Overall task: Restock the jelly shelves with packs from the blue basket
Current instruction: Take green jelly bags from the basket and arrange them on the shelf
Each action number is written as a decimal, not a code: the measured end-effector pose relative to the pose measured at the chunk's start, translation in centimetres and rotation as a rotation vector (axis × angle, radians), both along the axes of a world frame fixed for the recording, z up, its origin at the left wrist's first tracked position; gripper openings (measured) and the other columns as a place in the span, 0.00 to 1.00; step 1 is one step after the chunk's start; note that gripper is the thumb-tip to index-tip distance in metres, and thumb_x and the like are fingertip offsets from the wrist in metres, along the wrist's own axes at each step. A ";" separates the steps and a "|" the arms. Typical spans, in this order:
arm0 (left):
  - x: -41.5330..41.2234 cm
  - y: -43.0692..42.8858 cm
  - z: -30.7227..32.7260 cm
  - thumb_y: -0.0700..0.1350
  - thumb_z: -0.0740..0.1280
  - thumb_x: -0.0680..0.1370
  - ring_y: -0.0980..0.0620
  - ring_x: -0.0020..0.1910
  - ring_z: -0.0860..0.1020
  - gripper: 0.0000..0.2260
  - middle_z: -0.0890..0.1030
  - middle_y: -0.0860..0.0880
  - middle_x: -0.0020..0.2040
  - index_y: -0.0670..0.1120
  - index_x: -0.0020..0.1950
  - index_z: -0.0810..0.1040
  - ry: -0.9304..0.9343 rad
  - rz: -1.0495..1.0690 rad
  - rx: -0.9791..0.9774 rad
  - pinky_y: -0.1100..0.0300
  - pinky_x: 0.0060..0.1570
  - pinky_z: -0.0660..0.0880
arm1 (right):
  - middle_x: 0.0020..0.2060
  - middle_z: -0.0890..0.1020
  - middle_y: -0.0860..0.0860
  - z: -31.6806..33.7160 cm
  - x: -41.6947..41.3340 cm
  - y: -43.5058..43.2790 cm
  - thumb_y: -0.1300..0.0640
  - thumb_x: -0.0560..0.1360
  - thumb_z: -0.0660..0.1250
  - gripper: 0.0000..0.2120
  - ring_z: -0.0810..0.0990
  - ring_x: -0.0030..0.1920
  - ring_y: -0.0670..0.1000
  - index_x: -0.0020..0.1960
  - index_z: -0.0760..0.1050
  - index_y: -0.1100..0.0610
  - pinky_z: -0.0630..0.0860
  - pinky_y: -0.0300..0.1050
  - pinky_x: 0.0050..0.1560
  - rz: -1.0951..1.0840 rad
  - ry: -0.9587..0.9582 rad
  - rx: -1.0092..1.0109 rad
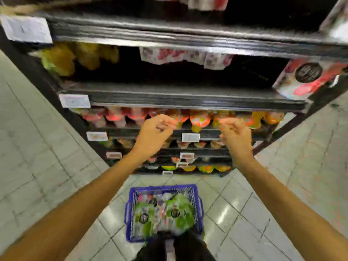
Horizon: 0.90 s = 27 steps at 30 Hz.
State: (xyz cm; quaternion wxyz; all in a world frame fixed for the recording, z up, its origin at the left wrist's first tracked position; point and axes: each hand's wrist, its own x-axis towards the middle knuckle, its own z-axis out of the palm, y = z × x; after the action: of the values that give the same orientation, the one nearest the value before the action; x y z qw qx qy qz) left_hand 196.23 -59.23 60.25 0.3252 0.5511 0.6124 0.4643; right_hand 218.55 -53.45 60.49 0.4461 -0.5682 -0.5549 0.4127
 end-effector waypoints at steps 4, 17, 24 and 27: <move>-0.8 -4.3 -12.5 0.29 0.65 0.78 0.53 0.44 0.80 0.06 0.82 0.42 0.47 0.36 0.50 0.80 -0.162 0.076 -0.276 0.62 0.47 0.75 | 0.37 0.79 0.60 -12.6 0.5 -4.2 0.67 0.79 0.64 0.08 0.75 0.38 0.50 0.52 0.77 0.72 0.74 0.42 0.38 0.138 -0.129 -0.310; 0.6 -14.4 -50.3 0.39 0.67 0.79 0.52 0.48 0.79 0.06 0.82 0.47 0.48 0.45 0.53 0.82 -0.092 0.215 -0.912 0.64 0.47 0.75 | 0.53 0.83 0.63 -48.7 2.3 -10.9 0.70 0.75 0.66 0.11 0.80 0.57 0.62 0.56 0.80 0.67 0.71 0.42 0.52 0.231 -0.525 -0.780; -0.4 -17.4 -65.8 0.38 0.73 0.73 0.41 0.60 0.78 0.12 0.81 0.43 0.58 0.42 0.56 0.82 0.050 0.308 -1.011 0.51 0.60 0.74 | 0.61 0.80 0.59 -66.6 1.9 -11.1 0.58 0.76 0.69 0.18 0.78 0.61 0.60 0.64 0.76 0.61 0.74 0.46 0.56 0.279 -0.724 -0.997; -1.4 -18.6 -70.4 0.50 0.76 0.70 0.38 0.70 0.65 0.30 0.68 0.42 0.71 0.48 0.70 0.73 0.226 0.363 -1.173 0.42 0.68 0.66 | 0.63 0.77 0.62 -71.9 0.5 -11.4 0.46 0.72 0.74 0.35 0.76 0.63 0.62 0.70 0.67 0.64 0.75 0.51 0.58 0.251 -0.772 -1.075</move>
State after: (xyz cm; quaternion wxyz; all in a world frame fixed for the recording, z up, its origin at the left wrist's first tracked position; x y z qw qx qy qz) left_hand 194.83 -77.81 -10.17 0.4227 0.2136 0.8800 0.0372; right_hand 219.07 -64.87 -11.37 -0.1802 -0.7493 -0.4539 0.4473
